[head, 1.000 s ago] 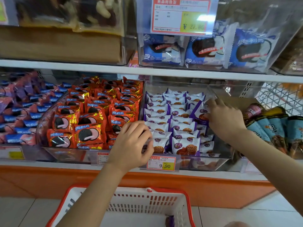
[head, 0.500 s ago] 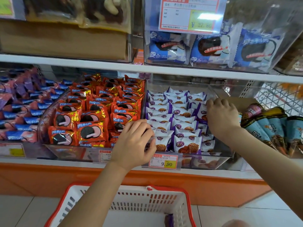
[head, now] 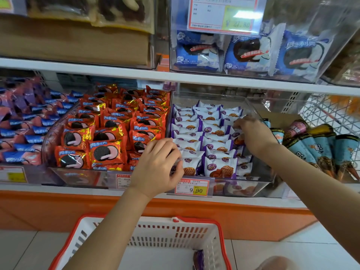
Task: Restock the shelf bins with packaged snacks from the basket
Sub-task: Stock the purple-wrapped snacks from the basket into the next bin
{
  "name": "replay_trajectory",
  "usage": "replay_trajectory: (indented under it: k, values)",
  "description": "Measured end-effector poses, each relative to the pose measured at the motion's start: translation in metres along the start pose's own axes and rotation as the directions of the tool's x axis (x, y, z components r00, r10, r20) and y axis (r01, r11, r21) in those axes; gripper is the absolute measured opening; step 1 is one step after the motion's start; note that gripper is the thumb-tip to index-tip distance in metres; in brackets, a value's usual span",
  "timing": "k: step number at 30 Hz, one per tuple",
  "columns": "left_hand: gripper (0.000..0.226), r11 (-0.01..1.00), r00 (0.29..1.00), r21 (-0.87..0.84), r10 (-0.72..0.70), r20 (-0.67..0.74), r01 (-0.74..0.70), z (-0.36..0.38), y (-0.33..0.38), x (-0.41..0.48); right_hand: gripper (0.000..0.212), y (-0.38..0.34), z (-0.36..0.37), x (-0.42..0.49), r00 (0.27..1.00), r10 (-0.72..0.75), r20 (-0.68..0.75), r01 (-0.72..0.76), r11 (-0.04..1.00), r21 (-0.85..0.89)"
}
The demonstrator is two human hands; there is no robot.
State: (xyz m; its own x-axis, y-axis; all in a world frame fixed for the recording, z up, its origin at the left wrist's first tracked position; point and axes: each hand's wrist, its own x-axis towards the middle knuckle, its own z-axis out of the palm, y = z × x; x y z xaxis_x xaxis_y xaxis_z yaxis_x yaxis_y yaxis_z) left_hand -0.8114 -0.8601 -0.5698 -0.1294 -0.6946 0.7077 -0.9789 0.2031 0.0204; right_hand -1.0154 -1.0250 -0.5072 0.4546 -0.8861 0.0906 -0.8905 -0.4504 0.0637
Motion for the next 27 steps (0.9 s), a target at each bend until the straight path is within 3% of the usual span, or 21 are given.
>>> replay_trajectory:
  k: [8, 12, 15, 17, 18, 21, 23, 27]
  values:
    - [0.024, 1.0, 1.0, -0.003, -0.006, 0.011, 0.006, -0.003, 0.001, 0.0, 0.055, 0.008, 0.009, 0.002, 0.995, -0.096, -0.013, 0.097, 0.994, 0.056]
    - [0.024, 1.0, 1.0, -0.004, -0.001, 0.016, 0.002, -0.001, 0.0, 0.0, 0.06, 0.004, 0.005, -0.013, 0.996, -0.077, -0.04, 0.08, 0.995, 0.061]
    - [0.025, 1.0, 1.0, -0.011, -0.006, 0.03, 0.006, -0.001, 0.0, -0.001, 0.045, 0.004, 0.012, -0.032, 0.988, 0.005, -0.155, 0.043, 0.953, 0.302]
    - [0.026, 0.999, 0.999, -0.034, -0.015, 0.033, 0.016, 0.0, 0.001, -0.003, 0.033, 0.007, 0.02, -0.049, 0.949, 0.003, -0.316, 0.147, 0.881, 0.45]
    - [0.027, 0.999, 0.999, -0.049, -0.021, 0.032, 0.023, 0.0, 0.002, -0.006, 0.027, 0.007, 0.025, -0.059, 0.917, -0.038, -0.398, 0.228, 0.867, 0.444]
    - [0.026, 0.997, 0.999, -0.066, -0.038, 0.017, 0.039, 0.002, 0.006, -0.013, 0.019, 0.001, 0.041, -0.088, 0.777, -0.268, -0.569, 0.457, 0.862, 0.218]
    - [0.024, 0.998, 0.999, -0.048, -0.047, -0.007, 0.047, 0.003, 0.009, -0.016, 0.02, -0.006, 0.053, -0.101, 0.707, -0.393, -0.587, 0.557, 0.822, 0.121]
    - [0.023, 0.999, 0.992, -0.024, -0.024, -0.126, 0.021, -0.004, 0.018, -0.033, 0.02, -0.021, 0.066, -0.122, 0.631, -0.505, -0.589, 0.713, 0.676, 0.185]
